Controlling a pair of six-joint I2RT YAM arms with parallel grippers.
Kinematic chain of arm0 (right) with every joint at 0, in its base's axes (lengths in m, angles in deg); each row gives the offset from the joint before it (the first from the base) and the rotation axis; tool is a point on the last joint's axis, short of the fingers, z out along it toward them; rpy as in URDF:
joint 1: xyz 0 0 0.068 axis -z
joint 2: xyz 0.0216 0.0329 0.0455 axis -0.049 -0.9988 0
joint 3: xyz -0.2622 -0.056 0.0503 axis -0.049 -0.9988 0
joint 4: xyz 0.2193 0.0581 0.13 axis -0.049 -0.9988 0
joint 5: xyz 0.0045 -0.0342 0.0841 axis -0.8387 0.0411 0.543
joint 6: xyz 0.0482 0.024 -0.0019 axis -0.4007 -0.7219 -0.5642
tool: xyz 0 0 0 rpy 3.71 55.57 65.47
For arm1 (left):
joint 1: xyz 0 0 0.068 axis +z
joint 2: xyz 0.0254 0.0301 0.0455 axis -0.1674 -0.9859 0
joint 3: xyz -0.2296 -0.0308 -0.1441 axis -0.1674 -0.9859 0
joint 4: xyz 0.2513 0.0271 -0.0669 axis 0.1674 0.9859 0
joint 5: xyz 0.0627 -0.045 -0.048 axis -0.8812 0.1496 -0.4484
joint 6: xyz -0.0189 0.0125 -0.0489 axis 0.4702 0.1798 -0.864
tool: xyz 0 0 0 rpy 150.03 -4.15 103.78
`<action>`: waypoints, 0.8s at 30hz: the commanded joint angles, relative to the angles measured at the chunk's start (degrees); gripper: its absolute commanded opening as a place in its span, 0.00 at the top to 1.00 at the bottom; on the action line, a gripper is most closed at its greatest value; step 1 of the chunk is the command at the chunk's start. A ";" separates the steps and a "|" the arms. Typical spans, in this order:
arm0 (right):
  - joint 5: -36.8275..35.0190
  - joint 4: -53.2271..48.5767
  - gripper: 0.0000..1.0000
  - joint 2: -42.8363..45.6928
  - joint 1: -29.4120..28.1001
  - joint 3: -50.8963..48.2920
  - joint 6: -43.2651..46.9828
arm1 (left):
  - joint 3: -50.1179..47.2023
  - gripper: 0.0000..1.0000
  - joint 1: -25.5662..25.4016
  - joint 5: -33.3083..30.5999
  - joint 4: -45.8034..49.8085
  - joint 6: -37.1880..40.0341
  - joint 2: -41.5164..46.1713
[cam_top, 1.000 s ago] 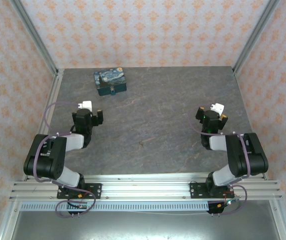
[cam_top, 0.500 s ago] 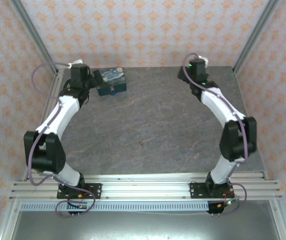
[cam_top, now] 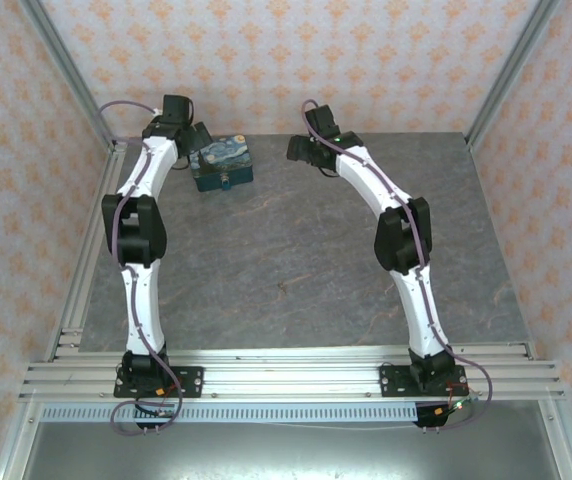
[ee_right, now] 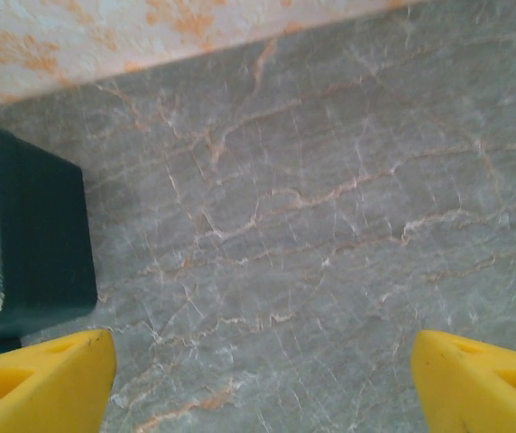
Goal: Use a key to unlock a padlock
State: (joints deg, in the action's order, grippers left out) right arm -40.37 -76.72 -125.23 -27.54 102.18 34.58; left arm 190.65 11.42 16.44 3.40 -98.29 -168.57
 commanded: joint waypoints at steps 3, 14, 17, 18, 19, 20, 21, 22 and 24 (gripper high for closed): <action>1.56 -3.42 0.15 -0.93 0.17 0.59 -1.58 | 16.73 0.05 1.90 6.77 8.26 -1.09 -9.88; 2.84 -1.78 0.15 0.79 0.21 -5.20 -2.46 | 20.01 0.17 2.05 21.66 3.05 0.56 -16.27; 3.06 -0.79 0.15 2.18 0.21 -7.69 -2.67 | 16.30 0.23 0.99 24.12 2.50 2.60 -14.59; 3.16 -0.47 0.15 2.78 0.16 -8.69 -2.68 | 14.55 0.25 0.26 24.60 2.18 3.49 -13.63; 3.34 -0.21 0.15 3.40 0.21 -9.83 -2.71 | 12.78 0.27 -0.45 24.92 2.12 4.37 -12.81; 3.46 0.01 0.15 4.10 0.30 -10.92 -2.79 | 11.30 0.28 -1.12 25.09 2.24 4.96 -12.04; 3.59 0.28 0.15 4.96 0.38 -12.40 -2.85 | 9.56 0.30 -1.84 25.28 2.55 5.35 -11.15; 3.72 0.68 0.15 6.04 0.54 -14.08 -2.98 | 7.60 0.31 -2.57 25.34 2.64 5.06 -10.21; 4.39 2.00 0.15 8.75 0.78 -18.25 -3.42 | 2.44 0.34 -4.12 25.51 1.67 3.52 -7.98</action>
State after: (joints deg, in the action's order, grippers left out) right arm -36.56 -76.50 -123.43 -27.41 87.49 32.31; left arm 198.65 10.81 39.08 2.74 -95.58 -179.60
